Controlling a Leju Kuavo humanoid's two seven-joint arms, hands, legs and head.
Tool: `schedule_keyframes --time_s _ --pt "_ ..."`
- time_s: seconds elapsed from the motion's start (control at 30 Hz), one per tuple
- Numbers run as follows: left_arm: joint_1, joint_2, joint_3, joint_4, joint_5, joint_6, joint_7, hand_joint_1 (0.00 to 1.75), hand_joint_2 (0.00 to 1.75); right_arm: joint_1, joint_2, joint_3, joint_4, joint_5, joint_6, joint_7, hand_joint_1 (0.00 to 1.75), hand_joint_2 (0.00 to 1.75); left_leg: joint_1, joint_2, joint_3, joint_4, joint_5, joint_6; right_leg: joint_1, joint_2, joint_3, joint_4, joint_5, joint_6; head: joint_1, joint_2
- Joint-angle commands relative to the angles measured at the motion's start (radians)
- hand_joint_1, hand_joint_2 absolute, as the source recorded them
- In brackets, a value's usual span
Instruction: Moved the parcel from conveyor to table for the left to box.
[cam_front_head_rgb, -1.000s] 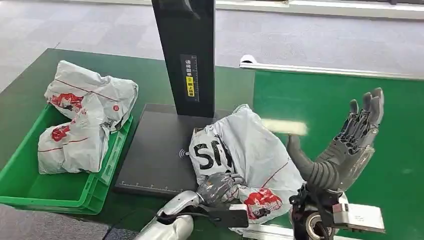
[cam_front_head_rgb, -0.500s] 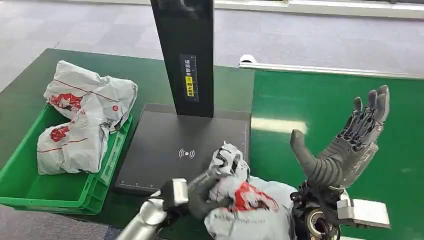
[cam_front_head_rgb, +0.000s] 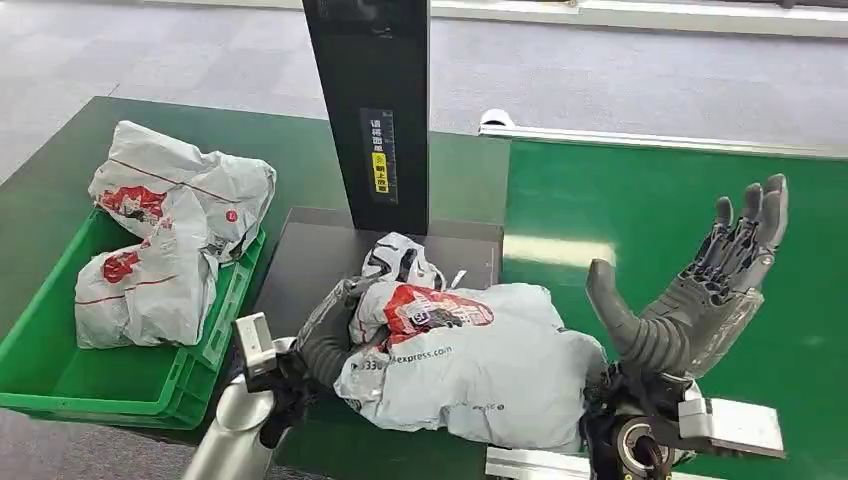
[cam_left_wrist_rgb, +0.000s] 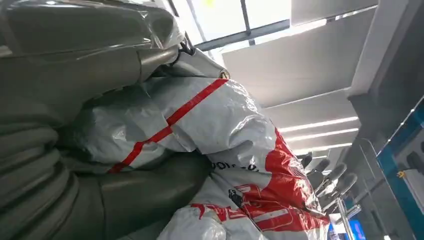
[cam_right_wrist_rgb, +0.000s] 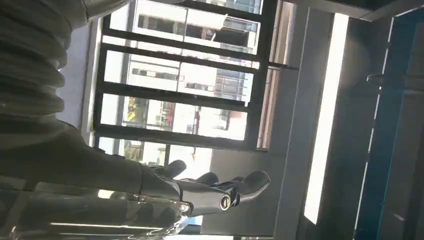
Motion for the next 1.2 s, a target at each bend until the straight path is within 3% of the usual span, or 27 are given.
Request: schedule_keyframes --time_s 0.03,0.17,0.27,0.4,0.7,0.9,1.2 --pt "0.008 0.028 0.335 -0.133 0.179 0.315 -0.006 1.75 1.75 0.004 -0.008 -0.015 0.031 -0.006 -0.003 0.004 0.00 1.75 0.000 0.004 0.000 -0.001 0.001 0.000 0.000 0.004 -0.001 -0.002 0.002 -0.001 0.000 0.000" --pt "-0.022 0.032 0.522 -0.148 0.159 0.519 -0.018 1.75 1.75 0.008 -0.007 -0.012 0.028 -0.006 -0.002 0.012 0.00 1.75 0.001 0.004 0.001 -0.001 0.001 0.000 0.001 0.005 -0.001 0.000 0.002 -0.001 0.000 0.000" --pt "-0.051 0.032 0.611 -0.140 0.079 0.709 -0.052 1.75 1.75 0.007 -0.010 -0.005 0.032 -0.006 -0.013 0.016 0.00 1.75 0.002 0.004 0.000 -0.002 0.002 0.000 0.002 0.004 -0.002 -0.001 0.002 -0.001 0.000 0.000" --pt "-0.063 0.031 0.723 -0.135 0.111 0.854 -0.081 1.75 1.75 0.003 -0.017 0.008 0.051 -0.009 -0.018 0.021 0.00 1.75 0.002 0.003 0.001 -0.001 0.001 -0.001 0.002 0.003 -0.001 0.001 0.001 -0.001 0.000 0.000" --pt "-0.059 0.036 0.737 -0.131 0.119 0.877 -0.091 1.75 1.75 0.002 -0.021 0.016 0.058 -0.012 -0.023 0.021 0.00 1.75 0.002 0.001 0.001 -0.001 0.001 -0.001 0.002 0.001 0.000 0.001 0.001 -0.001 0.000 0.000" --pt "-0.045 0.042 0.835 -0.140 0.175 0.981 -0.135 1.75 1.75 0.000 -0.013 0.025 0.075 -0.021 -0.017 0.027 0.00 1.75 0.002 0.003 0.002 -0.001 0.001 -0.001 0.002 0.003 0.000 0.001 0.001 -0.001 0.000 0.000" --pt "-0.047 0.024 0.873 -0.163 0.085 1.151 -0.147 1.75 1.75 0.003 -0.021 0.029 0.100 -0.028 -0.038 0.026 0.00 1.75 0.002 0.002 0.001 -0.001 0.001 -0.001 0.002 0.002 0.000 0.001 0.001 -0.001 0.000 0.000"
